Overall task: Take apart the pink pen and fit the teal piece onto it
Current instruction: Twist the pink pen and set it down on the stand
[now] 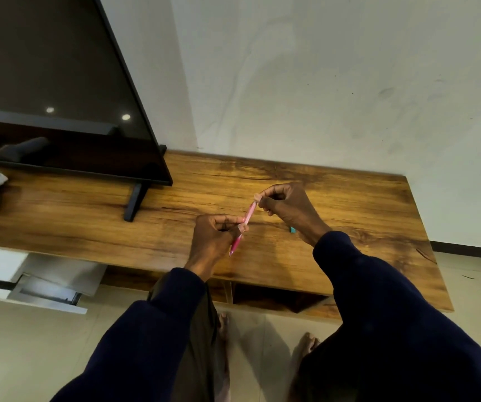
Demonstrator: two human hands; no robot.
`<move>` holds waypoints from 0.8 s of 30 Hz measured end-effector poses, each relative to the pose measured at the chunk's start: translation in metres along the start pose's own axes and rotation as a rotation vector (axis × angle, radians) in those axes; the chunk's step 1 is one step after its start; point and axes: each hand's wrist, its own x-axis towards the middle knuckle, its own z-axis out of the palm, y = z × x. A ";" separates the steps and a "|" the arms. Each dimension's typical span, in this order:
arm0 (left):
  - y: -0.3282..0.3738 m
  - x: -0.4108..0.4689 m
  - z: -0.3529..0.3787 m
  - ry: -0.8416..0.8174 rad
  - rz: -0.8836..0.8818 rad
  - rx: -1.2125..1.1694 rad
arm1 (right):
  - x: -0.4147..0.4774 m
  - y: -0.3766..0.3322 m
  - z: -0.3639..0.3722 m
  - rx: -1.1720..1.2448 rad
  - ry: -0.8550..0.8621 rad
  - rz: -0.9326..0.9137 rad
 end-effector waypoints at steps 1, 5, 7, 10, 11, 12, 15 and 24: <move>0.000 0.001 0.000 -0.005 -0.008 -0.009 | 0.001 0.000 0.001 -0.005 0.001 0.001; 0.003 0.006 -0.001 -0.002 -0.029 -0.003 | 0.006 0.003 0.005 0.020 0.015 0.016; 0.005 0.009 0.000 -0.002 -0.030 0.006 | 0.008 0.005 0.008 0.037 0.020 0.022; 0.005 0.014 0.000 -0.015 -0.029 0.016 | 0.010 0.006 0.010 0.069 0.027 0.034; 0.005 0.015 0.001 -0.017 -0.029 0.018 | 0.011 0.007 0.010 0.070 0.028 0.035; 0.004 0.016 0.001 -0.019 -0.029 0.017 | 0.012 0.007 0.010 0.066 0.028 0.035; 0.002 0.018 0.003 -0.023 -0.035 0.019 | 0.014 0.008 0.009 0.035 0.028 0.029; 0.002 0.024 0.001 -0.054 -0.069 -0.017 | 0.016 0.014 0.016 0.006 0.081 -0.026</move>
